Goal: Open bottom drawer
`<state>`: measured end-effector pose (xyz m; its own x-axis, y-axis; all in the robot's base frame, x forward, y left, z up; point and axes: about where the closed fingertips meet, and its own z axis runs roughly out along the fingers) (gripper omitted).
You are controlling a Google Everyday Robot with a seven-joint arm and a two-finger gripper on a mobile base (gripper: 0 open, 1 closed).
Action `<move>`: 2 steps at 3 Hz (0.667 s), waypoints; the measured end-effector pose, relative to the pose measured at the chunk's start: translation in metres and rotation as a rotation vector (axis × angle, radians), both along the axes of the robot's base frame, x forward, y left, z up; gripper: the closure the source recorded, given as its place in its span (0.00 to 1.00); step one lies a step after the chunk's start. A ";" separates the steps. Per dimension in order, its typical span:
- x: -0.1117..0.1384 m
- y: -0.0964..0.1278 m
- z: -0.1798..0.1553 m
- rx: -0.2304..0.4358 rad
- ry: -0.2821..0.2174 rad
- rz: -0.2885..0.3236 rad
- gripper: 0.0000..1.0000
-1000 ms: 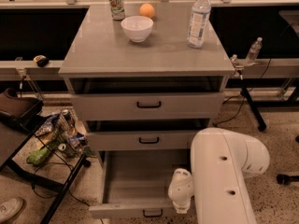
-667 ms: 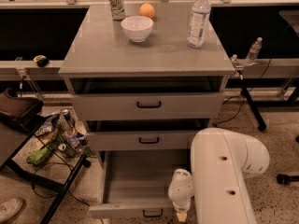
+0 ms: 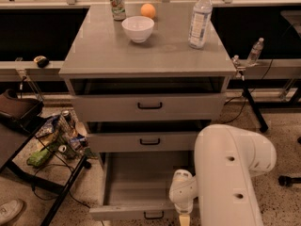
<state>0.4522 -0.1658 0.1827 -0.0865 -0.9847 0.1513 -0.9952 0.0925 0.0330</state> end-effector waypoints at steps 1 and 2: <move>-0.023 -0.019 0.065 -0.020 0.010 0.027 0.00; -0.071 -0.042 0.128 -0.006 0.025 0.036 0.00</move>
Offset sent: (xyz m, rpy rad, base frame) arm -0.0988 -0.0893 0.2845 -0.0179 -0.0787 0.0649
